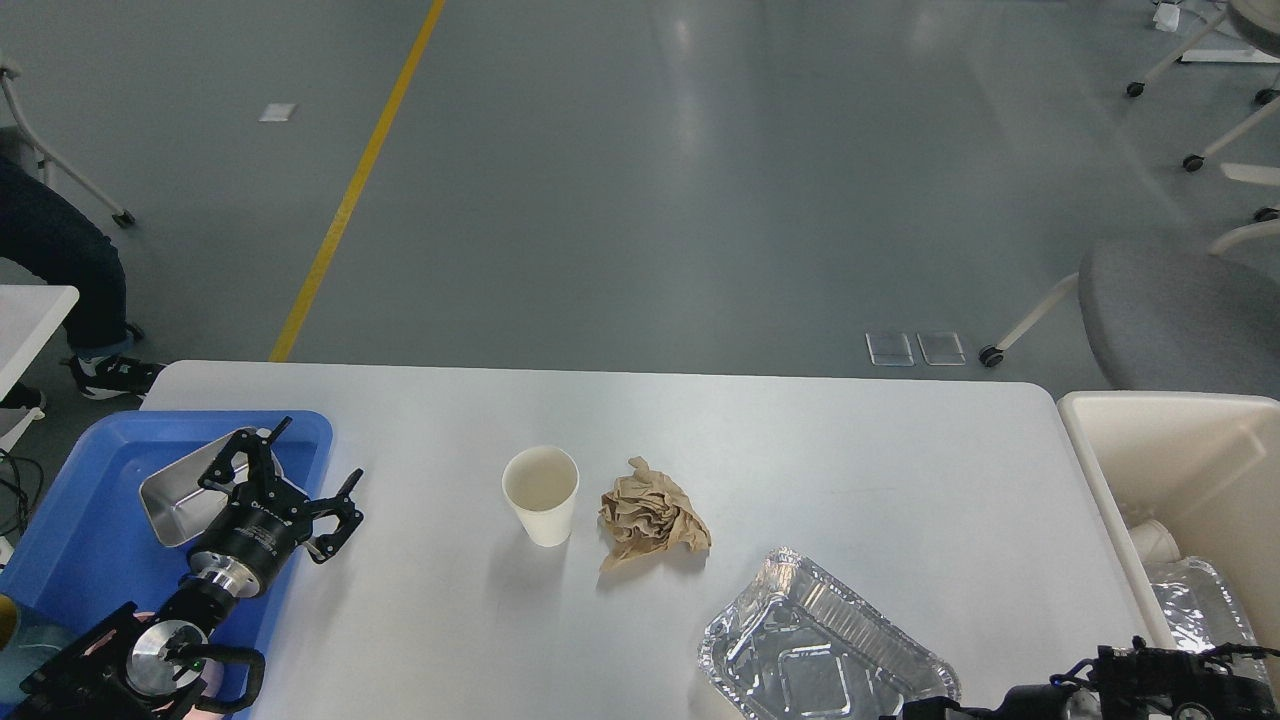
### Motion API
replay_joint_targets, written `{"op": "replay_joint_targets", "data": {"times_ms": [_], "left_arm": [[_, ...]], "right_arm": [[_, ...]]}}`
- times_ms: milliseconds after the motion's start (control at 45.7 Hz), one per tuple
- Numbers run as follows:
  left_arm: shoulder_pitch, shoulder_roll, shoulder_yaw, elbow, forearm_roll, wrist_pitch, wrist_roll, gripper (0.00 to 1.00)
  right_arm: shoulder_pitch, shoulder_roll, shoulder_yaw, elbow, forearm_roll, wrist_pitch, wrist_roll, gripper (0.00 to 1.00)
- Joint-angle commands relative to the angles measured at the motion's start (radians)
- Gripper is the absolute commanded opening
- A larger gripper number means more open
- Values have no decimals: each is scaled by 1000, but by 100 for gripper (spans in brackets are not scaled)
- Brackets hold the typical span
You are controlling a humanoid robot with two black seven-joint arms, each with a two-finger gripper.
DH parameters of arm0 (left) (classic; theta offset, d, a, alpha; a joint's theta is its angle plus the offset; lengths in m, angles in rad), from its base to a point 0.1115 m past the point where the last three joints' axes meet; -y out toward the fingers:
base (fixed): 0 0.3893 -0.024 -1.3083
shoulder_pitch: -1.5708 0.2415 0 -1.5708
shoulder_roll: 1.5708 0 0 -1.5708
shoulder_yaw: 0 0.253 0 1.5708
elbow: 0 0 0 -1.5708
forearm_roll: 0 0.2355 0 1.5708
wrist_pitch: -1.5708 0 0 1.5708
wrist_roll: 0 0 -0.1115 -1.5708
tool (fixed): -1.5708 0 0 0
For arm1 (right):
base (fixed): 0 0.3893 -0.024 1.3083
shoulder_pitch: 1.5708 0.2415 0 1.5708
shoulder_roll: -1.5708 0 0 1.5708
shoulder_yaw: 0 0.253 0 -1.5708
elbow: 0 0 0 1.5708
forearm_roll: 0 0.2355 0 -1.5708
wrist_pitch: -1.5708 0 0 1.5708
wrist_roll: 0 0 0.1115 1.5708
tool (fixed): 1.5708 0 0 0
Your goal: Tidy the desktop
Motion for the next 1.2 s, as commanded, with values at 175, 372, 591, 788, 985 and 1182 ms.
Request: {"op": "replay_joint_targets", "data": {"times_ms": [175,372,591,788,985,1182], "left_arm": [[0,0,0,0,0,0,0,97],[0,0,0,0,0,2,0,97],[0,0,0,0,0,2,0,97],[0,0,0,0,0,2,0,97],[-6,0,-3,0,-2,-17,-3,97],[-17,8,2,0,0,-1,-3,97]], "right_arm": [[2,0,-1,2,-3,3,4,13],[3,0,0,2,-49,1,15,0],[5,0,0,2,-101,0,49,0],[46,-11,2,8,-110,-2,53,0],[199,-78,17,8,-98,-6,101,0],[264,-78,16,18,-78,6,101,0]]}}
